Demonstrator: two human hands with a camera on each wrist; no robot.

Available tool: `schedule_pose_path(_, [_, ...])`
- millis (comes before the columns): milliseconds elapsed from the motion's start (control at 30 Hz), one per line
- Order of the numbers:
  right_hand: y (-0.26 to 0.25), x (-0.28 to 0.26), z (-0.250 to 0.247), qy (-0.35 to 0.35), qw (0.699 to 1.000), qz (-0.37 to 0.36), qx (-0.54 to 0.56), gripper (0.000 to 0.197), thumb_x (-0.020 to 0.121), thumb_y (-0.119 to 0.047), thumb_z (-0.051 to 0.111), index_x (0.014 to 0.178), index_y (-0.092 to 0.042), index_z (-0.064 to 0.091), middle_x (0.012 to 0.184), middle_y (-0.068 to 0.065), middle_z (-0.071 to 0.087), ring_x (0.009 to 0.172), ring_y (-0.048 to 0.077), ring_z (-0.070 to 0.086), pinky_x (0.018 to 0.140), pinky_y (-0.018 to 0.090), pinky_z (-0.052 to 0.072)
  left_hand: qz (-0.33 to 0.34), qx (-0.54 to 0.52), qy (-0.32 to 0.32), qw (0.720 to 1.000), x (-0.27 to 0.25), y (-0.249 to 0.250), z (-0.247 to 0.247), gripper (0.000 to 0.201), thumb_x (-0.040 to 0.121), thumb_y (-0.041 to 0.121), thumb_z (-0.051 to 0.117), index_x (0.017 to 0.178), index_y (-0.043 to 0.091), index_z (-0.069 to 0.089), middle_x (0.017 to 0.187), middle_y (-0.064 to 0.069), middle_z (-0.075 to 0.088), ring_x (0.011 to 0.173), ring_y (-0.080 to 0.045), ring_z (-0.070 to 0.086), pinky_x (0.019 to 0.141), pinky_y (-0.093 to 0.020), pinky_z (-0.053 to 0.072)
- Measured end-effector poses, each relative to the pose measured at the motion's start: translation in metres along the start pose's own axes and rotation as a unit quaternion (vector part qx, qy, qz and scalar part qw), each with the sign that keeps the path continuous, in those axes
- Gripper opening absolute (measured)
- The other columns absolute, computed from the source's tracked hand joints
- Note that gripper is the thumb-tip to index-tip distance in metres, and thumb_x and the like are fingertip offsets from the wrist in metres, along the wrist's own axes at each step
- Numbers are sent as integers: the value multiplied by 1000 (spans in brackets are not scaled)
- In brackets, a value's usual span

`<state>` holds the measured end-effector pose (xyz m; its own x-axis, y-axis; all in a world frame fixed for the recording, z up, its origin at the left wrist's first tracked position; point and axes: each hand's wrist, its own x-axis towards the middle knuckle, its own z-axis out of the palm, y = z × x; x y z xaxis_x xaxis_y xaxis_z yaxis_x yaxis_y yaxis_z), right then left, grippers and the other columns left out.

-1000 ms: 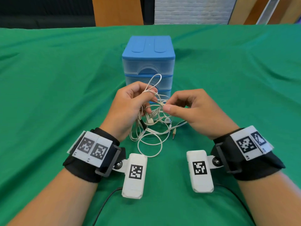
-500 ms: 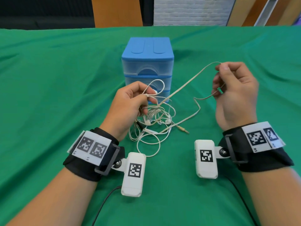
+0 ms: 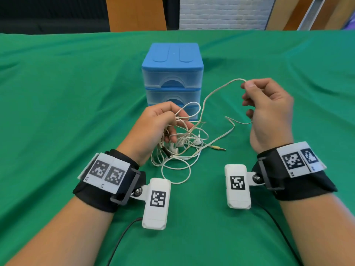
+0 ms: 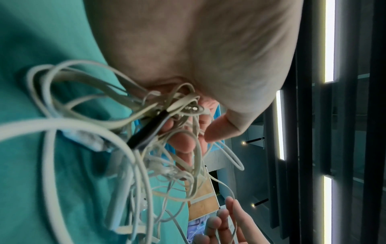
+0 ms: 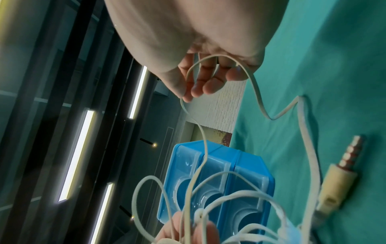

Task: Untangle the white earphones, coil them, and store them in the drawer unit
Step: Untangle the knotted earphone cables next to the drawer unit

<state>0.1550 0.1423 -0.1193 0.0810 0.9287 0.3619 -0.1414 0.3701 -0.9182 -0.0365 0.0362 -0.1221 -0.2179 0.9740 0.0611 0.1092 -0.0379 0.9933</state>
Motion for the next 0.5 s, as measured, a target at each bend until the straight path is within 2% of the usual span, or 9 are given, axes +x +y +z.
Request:
schedule_pose_path(100, [3, -2, 1, -30, 999, 24, -36, 14, 92, -12, 65, 80, -19, 67, 74, 0, 60, 64, 7, 52, 55, 12, 40, -10, 10, -18, 1000, 1, -1, 1, 13, 93, 1, 52, 94, -3, 64, 81, -14, 72, 47, -16, 47, 47, -23, 37])
schedule_pose_path(167, [7, -2, 1, -41, 996, 39, -62, 10, 91, -9, 66, 88, -18, 70, 76, -1, 61, 65, 5, 52, 57, 12, 40, -17, 4, -9, 1000, 2, -3, 2, 17, 95, 5, 54, 94, -8, 64, 73, -13, 68, 48, -15, 46, 48, -22, 40])
schedule_pose_path(200, [10, -1, 1, -39, 995, 41, -77, 12, 88, -9, 67, 94, -18, 71, 81, -2, 62, 68, 4, 52, 61, 13, 41, -18, 0, -3, 1000, 3, -3, 2, 17, 95, 6, 55, 94, -9, 64, 70, -12, 67, 48, -14, 46, 48, -21, 40])
schedule_pose_path(267, [13, 1, -2, -22, 991, 19, -130, 29, 81, -12, 71, 106, -27, 70, 102, 1, 62, 81, 4, 52, 76, 20, 46, -18, -9, 4, 1000, 2, -2, 2, 15, 95, 4, 54, 95, -8, 64, 66, -11, 66, 47, -12, 49, 47, -20, 41])
schedule_pose_path(333, [8, 1, -4, -17, 985, -35, -169, 36, 75, -14, 70, 103, -36, 68, 115, 4, 59, 90, 7, 51, 90, 27, 46, -15, -12, 7, 1000, 2, -2, 2, 14, 96, 2, 54, 96, -8, 64, 64, -8, 66, 47, -9, 53, 47, -19, 43])
schedule_pose_path(367, [4, -1, -4, -38, 985, -61, -157, 34, 73, -12, 68, 98, -35, 70, 112, 5, 62, 86, 8, 51, 87, 28, 46, -13, -13, 6, 1000, 2, -2, 3, 14, 96, 1, 53, 95, -8, 64, 64, -7, 66, 47, -9, 54, 47, -19, 43])
schedule_pose_path(433, [-5, -8, 0, -137, 981, -84, -105, 24, 74, -6, 65, 85, -25, 74, 90, 9, 69, 71, 15, 49, 73, 26, 43, -12, -8, 5, 1000, 2, -2, 3, 14, 96, 2, 54, 93, -6, 64, 64, -6, 67, 47, -9, 54, 48, -19, 43])
schedule_pose_path(500, [-10, -17, 6, -267, 955, -86, -97, 17, 76, -3, 66, 81, -15, 76, 79, 17, 67, 68, 32, 47, 69, 29, 39, -14, 1, 5, 1000, 2, -3, 2, 14, 95, 5, 55, 92, -3, 66, 66, -8, 68, 48, -13, 53, 49, -21, 42])
